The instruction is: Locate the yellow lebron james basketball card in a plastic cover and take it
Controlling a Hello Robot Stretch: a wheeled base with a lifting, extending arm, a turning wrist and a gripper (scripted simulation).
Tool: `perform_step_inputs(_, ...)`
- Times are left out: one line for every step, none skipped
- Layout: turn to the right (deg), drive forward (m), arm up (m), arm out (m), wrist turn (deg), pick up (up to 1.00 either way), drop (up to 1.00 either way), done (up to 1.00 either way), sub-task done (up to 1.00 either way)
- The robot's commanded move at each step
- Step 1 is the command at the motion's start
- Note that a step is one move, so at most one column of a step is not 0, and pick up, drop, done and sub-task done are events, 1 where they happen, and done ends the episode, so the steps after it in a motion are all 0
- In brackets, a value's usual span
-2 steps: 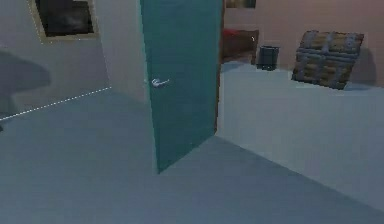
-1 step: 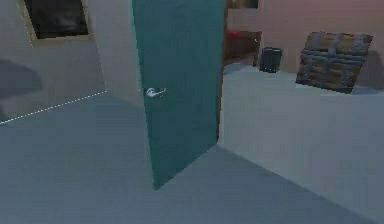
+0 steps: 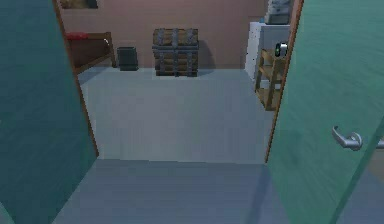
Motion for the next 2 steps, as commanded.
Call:
perform_step_inputs(3.0, 0.0, 0.0, 0.0, 0.0, 0.0, 0.0, 0.0, 0.0)
perform_step_inputs(0.0, 0.45, 0.0, 0.0, 0.0, 0.0, 0.0, 0.0, 0.0)
